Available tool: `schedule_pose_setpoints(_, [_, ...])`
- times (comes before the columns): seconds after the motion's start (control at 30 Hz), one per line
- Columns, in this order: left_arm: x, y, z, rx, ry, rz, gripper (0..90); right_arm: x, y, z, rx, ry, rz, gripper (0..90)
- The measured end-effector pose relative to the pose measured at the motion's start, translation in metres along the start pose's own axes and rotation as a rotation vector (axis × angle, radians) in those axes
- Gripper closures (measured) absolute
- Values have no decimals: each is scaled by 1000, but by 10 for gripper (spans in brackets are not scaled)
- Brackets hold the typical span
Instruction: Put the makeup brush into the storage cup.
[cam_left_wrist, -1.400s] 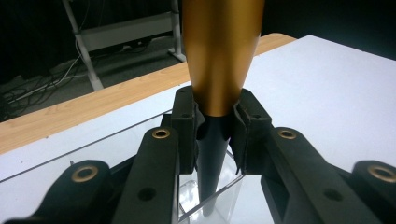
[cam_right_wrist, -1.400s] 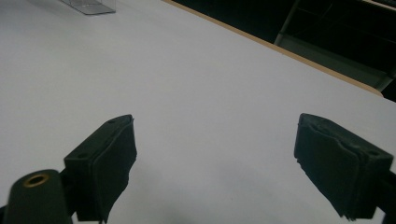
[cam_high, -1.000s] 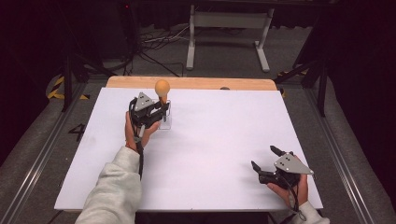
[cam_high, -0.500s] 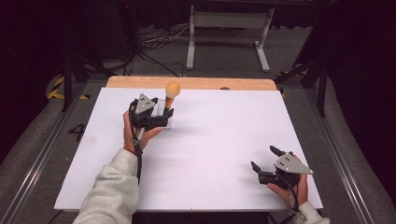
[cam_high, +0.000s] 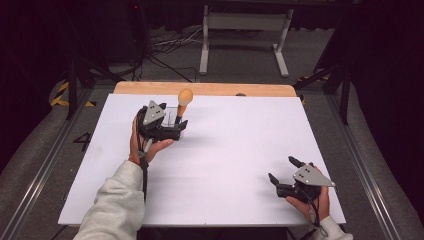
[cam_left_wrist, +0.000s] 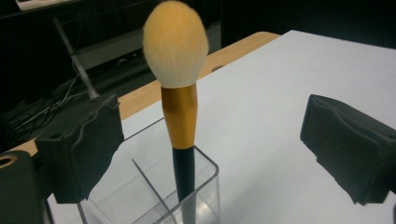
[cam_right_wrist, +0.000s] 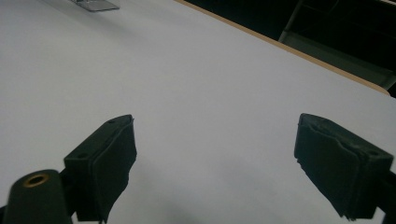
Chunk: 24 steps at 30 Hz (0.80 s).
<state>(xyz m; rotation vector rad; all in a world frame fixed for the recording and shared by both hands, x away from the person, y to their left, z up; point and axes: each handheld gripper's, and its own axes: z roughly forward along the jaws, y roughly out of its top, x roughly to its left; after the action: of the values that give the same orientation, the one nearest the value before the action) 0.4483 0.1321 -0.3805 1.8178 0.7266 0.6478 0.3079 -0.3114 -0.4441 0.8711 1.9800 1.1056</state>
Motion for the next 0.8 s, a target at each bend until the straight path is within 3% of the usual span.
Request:
schedule_pose_setpoints(0.07, [-2, 1, -1, 9, -4, 28, 28, 0, 0, 0, -1, 0, 1, 138])
schedule_pose_setpoints(0.8, [-24, 2, -27, -21, -43, 143, 22, 0, 0, 0, 2, 2, -1, 137])
